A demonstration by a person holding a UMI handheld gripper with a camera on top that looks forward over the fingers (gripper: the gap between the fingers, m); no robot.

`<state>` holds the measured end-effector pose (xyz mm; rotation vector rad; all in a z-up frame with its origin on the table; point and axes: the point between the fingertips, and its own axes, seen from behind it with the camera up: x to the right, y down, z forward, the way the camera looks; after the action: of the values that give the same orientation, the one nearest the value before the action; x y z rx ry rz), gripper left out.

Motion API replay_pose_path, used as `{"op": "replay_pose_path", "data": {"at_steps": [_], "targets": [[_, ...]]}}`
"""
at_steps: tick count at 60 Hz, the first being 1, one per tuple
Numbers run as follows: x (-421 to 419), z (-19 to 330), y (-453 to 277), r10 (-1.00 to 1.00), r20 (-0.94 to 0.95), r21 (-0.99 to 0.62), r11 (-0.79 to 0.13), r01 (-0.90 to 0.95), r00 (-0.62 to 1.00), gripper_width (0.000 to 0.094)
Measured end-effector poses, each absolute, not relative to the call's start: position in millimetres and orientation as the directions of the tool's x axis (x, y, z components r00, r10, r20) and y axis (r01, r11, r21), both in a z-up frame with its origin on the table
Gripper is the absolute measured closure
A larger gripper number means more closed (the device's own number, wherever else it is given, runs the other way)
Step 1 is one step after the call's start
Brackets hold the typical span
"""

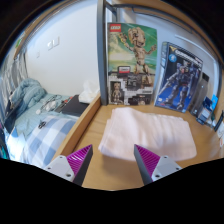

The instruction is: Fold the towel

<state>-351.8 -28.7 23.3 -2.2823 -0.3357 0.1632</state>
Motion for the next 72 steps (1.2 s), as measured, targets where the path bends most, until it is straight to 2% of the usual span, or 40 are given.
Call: {"op": "replay_pose_path", "data": {"at_steps": [8, 18, 19, 20, 23, 25, 27, 31, 34, 45, 57, 62, 68, 72], "targets": [[-374.5, 10.8, 30.9, 0.265, 0.006, -0.741, -0.646, 0.182, 0.964, 0.0124], [-381.0, -18.3, 63.8, 0.245, 0.042, -0.708, -0.676, 0.201, 0.969, 0.0260], [-380.3, -17.9, 66.1, 0.244, 0.052, -0.713, -0.670, 0.207, 0.968, 0.0231], [-380.5, -16.5, 68.6, 0.244, 0.060, -0.722, -0.659, 0.211, 0.968, 0.0291], [-378.5, -17.2, 71.3, 0.245, 0.083, -0.724, -0.652, 0.228, 0.966, 0.0392], [-379.1, -17.1, 67.4, 0.246, 0.087, -0.726, -0.648, 0.230, 0.965, 0.0394], [-377.9, -17.0, 66.5, 0.240, 0.090, -0.728, -0.647, 0.228, 0.967, 0.0456], [-372.3, -17.3, 66.9, 0.229, 0.114, -0.729, -0.642, 0.238, 0.967, 0.0674], [-362.8, -16.7, 70.1, 0.214, 0.153, -0.727, -0.637, 0.257, 0.965, 0.0888], [-365.8, -7.5, 70.0, 0.214, 0.032, -0.715, -0.677, 0.172, 0.976, 0.0900], [-314.0, 86.6, 81.8, 0.118, -0.118, -0.779, -0.627, -0.019, 0.986, 0.0901], [-268.2, 111.0, 84.9, 0.057, -0.158, -0.787, -0.611, -0.091, 0.986, 0.0901], [-205.8, 111.3, 88.3, -0.019, -0.158, -0.786, -0.603, -0.137, 0.987, 0.0900], [-165.1, 90.3, 86.9, -0.063, -0.131, -0.773, -0.619, -0.142, 0.989, 0.0901]]}}
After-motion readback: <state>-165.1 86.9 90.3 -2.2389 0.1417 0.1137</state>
